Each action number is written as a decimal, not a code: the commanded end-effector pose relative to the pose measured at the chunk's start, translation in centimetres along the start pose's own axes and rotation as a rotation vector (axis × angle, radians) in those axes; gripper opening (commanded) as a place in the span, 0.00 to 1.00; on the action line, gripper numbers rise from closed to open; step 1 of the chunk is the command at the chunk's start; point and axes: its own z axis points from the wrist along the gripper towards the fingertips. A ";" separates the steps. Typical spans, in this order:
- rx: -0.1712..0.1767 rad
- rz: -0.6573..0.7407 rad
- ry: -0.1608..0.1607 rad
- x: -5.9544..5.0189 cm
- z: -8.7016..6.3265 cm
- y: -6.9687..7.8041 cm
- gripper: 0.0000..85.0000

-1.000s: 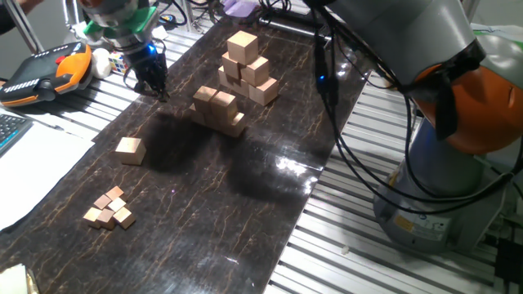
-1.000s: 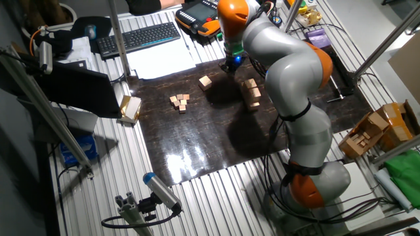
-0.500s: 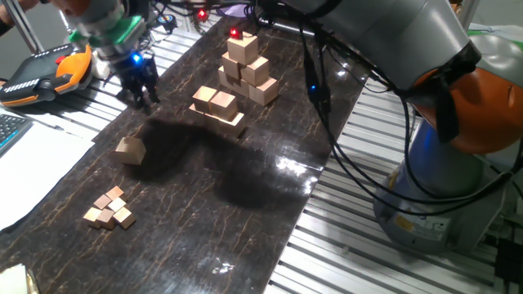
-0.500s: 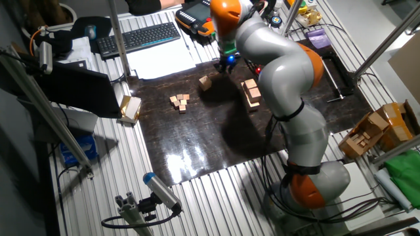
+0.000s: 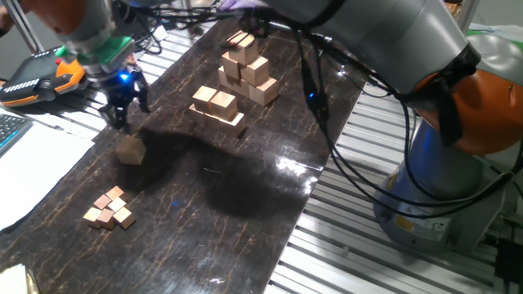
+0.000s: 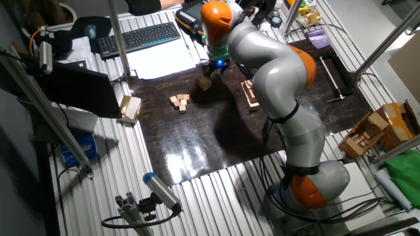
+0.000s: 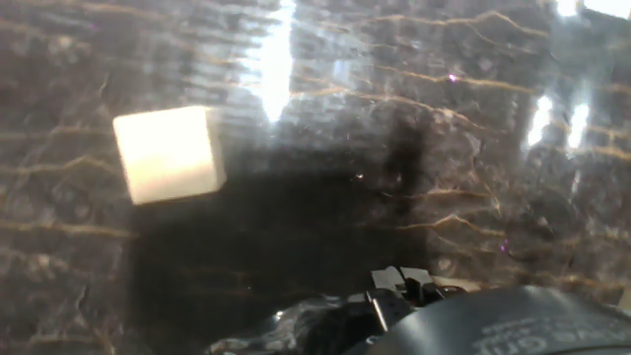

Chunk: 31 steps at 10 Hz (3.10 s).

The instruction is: Stack the blocks into a pyramid shape

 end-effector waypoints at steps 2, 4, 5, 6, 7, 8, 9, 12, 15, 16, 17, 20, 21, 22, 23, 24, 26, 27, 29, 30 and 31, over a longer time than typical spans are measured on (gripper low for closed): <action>-0.013 -0.002 0.002 -0.4 0.8 0.6 0.82; -0.019 0.011 -0.005 -0.4 1.6 1.3 0.83; -0.028 0.020 -0.005 -0.4 2.0 1.6 0.84; -0.032 0.027 -0.013 -0.2 2.4 2.2 0.85; -0.038 0.034 -0.019 -0.2 2.7 2.6 0.86; -0.041 0.034 -0.021 -0.2 2.8 2.7 0.87; -0.041 0.031 -0.024 -0.3 2.8 2.8 0.87; -0.034 -0.001 -0.032 -0.8 3.4 3.2 0.87; -0.038 -0.005 -0.033 -0.9 4.0 3.4 0.87; -0.042 -0.006 -0.036 -1.0 4.2 3.5 0.87; -0.044 -0.012 -0.039 -1.1 4.4 3.5 0.87; -0.055 -0.031 -0.042 -1.3 4.7 3.6 0.85; -0.057 -0.034 -0.042 -1.4 4.9 3.7 0.85; -0.060 -0.039 -0.043 -1.4 5.0 3.7 0.83; -0.061 -0.042 -0.043 -1.5 5.1 3.7 0.81; -0.064 -0.045 -0.044 -1.5 5.1 3.7 0.79; -0.067 -0.056 -0.041 -1.6 5.3 3.7 0.71; -0.067 -0.061 -0.038 -1.6 5.3 3.7 0.67; -0.067 -0.061 -0.040 -1.5 5.1 3.6 0.59; -0.055 -0.052 -0.046 -1.3 4.6 3.1 0.60; -0.039 -0.044 -0.044 -1.1 3.7 2.3 0.60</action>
